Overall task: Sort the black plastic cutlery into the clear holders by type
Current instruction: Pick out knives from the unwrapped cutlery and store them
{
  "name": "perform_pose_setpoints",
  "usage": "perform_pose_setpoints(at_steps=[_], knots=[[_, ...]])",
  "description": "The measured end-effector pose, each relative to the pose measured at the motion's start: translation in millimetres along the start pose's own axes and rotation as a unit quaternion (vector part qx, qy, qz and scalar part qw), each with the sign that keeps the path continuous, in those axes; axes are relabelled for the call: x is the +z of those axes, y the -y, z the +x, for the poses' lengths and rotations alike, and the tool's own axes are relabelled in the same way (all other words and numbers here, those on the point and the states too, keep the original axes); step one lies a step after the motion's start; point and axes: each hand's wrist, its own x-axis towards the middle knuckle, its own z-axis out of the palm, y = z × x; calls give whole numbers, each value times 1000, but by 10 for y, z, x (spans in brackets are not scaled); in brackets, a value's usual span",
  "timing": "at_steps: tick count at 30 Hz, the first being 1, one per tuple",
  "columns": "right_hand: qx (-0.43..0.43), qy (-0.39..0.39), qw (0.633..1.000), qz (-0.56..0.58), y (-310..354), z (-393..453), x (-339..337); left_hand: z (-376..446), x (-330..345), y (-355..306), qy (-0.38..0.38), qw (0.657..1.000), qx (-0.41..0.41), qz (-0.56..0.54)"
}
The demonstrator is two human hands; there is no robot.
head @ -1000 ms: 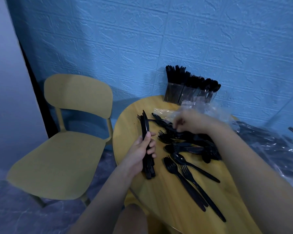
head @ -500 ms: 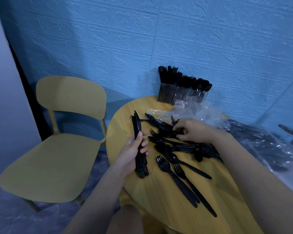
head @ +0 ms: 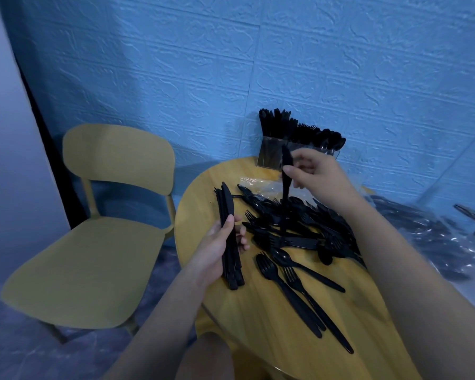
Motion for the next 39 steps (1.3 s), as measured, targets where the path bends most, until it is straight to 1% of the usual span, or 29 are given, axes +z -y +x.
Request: perform_pose_setpoints(at_steps=[2,4,6,10,14,17,19,21,23,25,28,31,35,37,39], knots=[[14,31,998,62,84,24,102,1,13,-2,-3,1000,-2,-8],[43,75,992,97,114,48,252,12,12,2,-7,1000,-2,-4],[67,109,988,88,70,87,411,16,19,-2,3,1000,1,-7],[114,123,983,75,-85,167,655,1,35,-9,21,999,-5,-30],[116,137,984,14,-165,151,820,15,0,8,26,999,7,32],[125,135,983,6,-204,115,859,34,-22,16,48,997,19,55],[143,153,977,42,-208,89,821,47,-28,11,64,997,9,47],[153,184,963,124,-213,69,754,61,-6,-14,99,994,-10,36],[143,205,948,199,-236,80,661,101,59,-76,144,988,-23,41],[133,209,942,228,-241,125,521,193,164,-165,183,980,-33,64],[136,185,949,217,-233,244,282,421,359,-328,223,964,-52,132],[140,137,968,157,-221,428,41,723,584,-485,250,941,-49,222],[91,55,993,53,-299,723,-163,1118,844,-670,259,905,1,337],[80,23,996,41,-366,859,-222,1300,929,-727,249,886,30,390],[78,-1,996,38,-429,985,-266,1485,986,-761,227,876,57,421]])
